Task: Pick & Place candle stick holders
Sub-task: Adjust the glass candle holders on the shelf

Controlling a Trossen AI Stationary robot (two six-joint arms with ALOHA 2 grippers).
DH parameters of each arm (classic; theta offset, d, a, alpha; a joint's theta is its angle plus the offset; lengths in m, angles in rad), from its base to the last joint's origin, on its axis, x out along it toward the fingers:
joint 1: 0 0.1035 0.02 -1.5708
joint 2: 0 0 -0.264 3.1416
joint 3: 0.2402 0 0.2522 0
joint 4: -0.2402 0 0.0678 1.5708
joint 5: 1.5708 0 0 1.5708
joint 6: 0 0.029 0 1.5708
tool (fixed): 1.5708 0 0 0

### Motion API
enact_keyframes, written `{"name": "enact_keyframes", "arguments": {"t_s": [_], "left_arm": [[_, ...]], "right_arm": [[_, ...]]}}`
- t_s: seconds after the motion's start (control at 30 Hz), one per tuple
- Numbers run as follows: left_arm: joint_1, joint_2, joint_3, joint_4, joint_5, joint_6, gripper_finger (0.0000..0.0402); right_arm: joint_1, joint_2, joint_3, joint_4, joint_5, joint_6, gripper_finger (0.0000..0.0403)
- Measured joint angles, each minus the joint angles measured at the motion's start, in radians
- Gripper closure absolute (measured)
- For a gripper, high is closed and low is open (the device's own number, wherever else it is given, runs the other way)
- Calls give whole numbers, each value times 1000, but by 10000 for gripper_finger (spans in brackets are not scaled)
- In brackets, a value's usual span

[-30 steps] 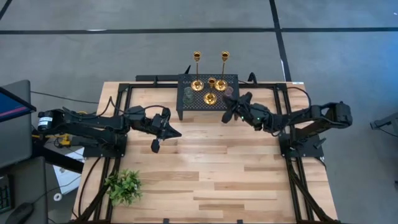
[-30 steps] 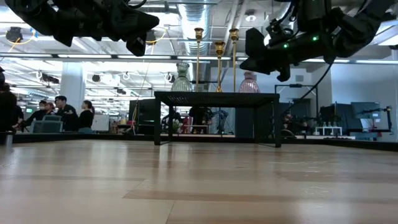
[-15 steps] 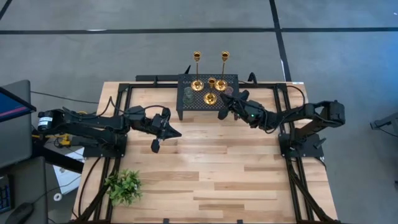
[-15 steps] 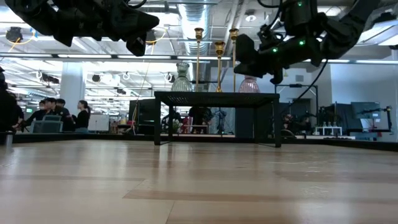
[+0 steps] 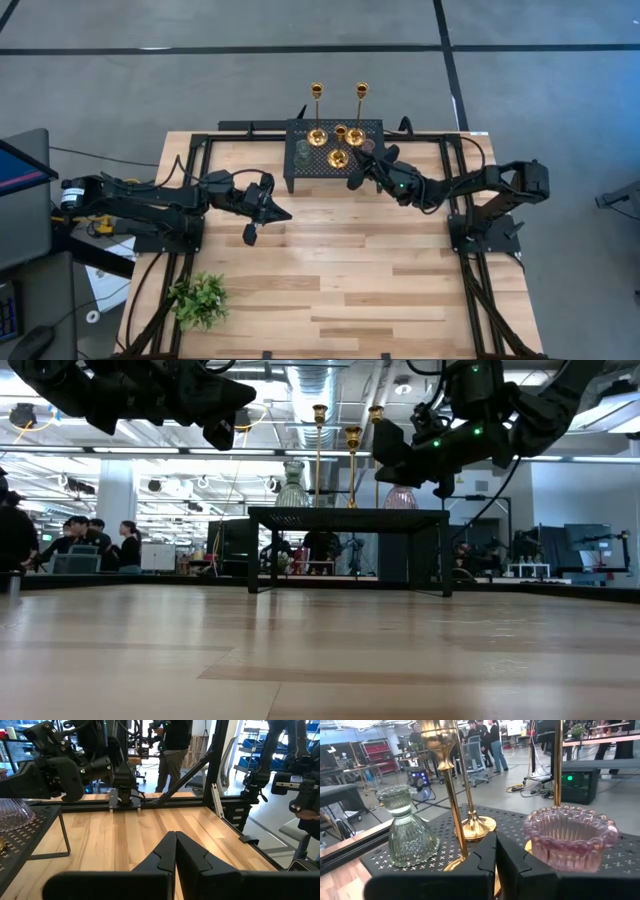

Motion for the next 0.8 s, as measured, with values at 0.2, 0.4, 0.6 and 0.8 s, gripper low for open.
{"name": "enact_keyframes", "arguments": {"t_s": [0.2, 0.4, 0.6, 0.8], "left_arm": [[0, 0, 0, 0, 0, 0, 395], [0, 0, 0, 0, 0, 0, 395], [0, 0, 0, 0, 0, 0, 396], [0, 0, 0, -1, 0, 0, 395]], "right_arm": [[7, 0, 0, 0, 40, 15, 403], [28, 0, 0, 0, 103, 14, 403], [35, -1, 0, 0, 113, 14, 403], [35, -1, 0, 0, 105, 15, 403]]}}
